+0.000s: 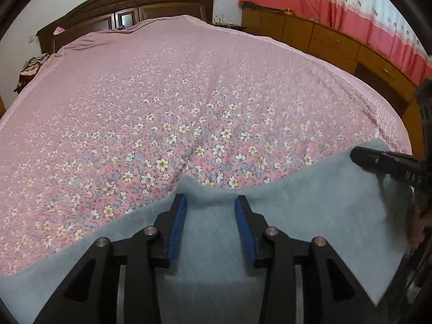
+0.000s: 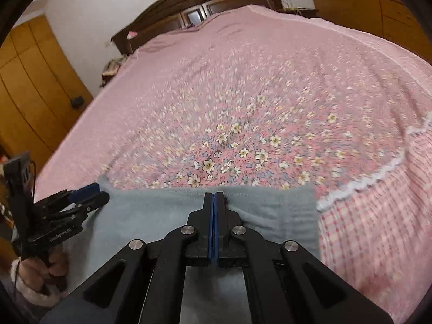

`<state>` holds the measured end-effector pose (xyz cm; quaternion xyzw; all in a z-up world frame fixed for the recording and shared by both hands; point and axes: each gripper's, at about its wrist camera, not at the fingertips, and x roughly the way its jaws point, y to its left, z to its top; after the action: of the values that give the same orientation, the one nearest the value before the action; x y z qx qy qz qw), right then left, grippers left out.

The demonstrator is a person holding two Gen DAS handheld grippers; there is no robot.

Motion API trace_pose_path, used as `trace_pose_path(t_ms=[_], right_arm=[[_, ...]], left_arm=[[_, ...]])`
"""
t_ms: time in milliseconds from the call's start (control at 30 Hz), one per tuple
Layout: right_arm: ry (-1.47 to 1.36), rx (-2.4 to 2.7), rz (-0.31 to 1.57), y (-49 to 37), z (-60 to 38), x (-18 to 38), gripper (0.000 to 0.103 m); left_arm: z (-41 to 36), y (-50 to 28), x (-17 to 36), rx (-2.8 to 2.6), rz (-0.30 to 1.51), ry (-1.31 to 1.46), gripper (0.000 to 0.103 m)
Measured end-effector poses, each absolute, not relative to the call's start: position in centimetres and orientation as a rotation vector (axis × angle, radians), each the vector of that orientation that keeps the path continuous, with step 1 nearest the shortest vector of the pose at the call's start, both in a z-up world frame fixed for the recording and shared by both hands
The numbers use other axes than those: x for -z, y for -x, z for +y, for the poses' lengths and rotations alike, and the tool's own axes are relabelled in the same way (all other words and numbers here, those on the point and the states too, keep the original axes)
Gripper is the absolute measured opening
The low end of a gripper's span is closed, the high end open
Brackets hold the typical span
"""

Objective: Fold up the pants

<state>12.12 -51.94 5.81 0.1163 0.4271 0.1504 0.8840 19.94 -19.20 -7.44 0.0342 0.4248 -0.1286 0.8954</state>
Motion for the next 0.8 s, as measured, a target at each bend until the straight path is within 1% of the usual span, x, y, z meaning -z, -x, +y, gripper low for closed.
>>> trace_pose_path(t_ms=[133,233,333,400,500,600,700,800], right_arm=[[-0.145,-0.316,0.838,-9.0,-52.0,-8.4,0.0],[-0.129,-0.297,0.878,-7.9,-52.4,-8.3,0.0],[-0.114,-0.252,0.927,-8.3,-52.6,-6.5,0.0],[-0.16,-0.256,0.949,-8.8,-53.3,-5.2,0.0],[-0.221,-0.251,0.945,-8.4,-54.3,-5.4,0.0],[-0.162,-0.245,0.929,-7.1,-53.8,-6.6,0.0],[-0.105,-0.257,0.929,-5.3,-53.4,-7.1,0.0],[-0.075,-0.264,0.958,-4.4,-52.9,-6.3,0.0]], left_arm=[[-18.3,-18.5,5.0,0.259,0.864,-0.102,0.041],[-16.8,-16.2,3.0,0.247,0.825,-0.101,0.055],[-14.8,-15.1,2.1,0.219,0.841,-0.089,0.056],[-13.2,-14.7,2.2,0.203,0.862,-0.071,0.056],[-11.0,-14.2,3.6,0.152,0.892,-0.071,0.056],[-9.0,-14.9,5.6,0.143,0.955,-0.043,0.058],[-6.9,-12.3,3.8,0.114,0.936,-0.01,0.058],[-3.6,-8.3,2.4,0.031,0.914,0.018,0.059]])
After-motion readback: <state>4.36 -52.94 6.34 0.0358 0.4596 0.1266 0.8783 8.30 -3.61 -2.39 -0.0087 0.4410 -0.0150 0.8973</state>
